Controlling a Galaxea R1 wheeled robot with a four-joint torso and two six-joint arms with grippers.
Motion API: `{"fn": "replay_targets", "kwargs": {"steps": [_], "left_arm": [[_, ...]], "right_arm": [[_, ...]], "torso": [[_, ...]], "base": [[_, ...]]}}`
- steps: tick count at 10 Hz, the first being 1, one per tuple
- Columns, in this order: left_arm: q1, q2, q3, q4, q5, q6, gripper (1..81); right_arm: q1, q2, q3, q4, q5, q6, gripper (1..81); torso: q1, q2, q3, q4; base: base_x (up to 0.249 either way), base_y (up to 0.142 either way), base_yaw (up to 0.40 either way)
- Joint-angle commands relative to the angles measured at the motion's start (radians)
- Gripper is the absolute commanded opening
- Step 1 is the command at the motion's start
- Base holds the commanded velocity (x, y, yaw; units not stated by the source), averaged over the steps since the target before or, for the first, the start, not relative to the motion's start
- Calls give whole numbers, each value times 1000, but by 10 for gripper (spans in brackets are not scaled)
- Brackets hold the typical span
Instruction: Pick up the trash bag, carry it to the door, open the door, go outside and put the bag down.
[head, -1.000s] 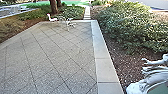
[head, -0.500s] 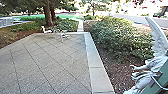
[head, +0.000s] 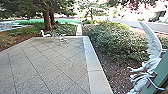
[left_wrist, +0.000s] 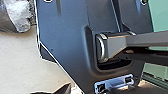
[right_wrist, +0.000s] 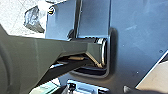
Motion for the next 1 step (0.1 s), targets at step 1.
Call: {"fn": "replay_targets", "kwargs": {"steps": [1], "left_arm": [[-20, 49, -74, 12, -59, 1, 811]], "right_arm": [[25, 66, -77, -5, -37, 1, 811]], "torso": [[0, 0, 0, 0]], "base": [[0, 0, 0]]}}
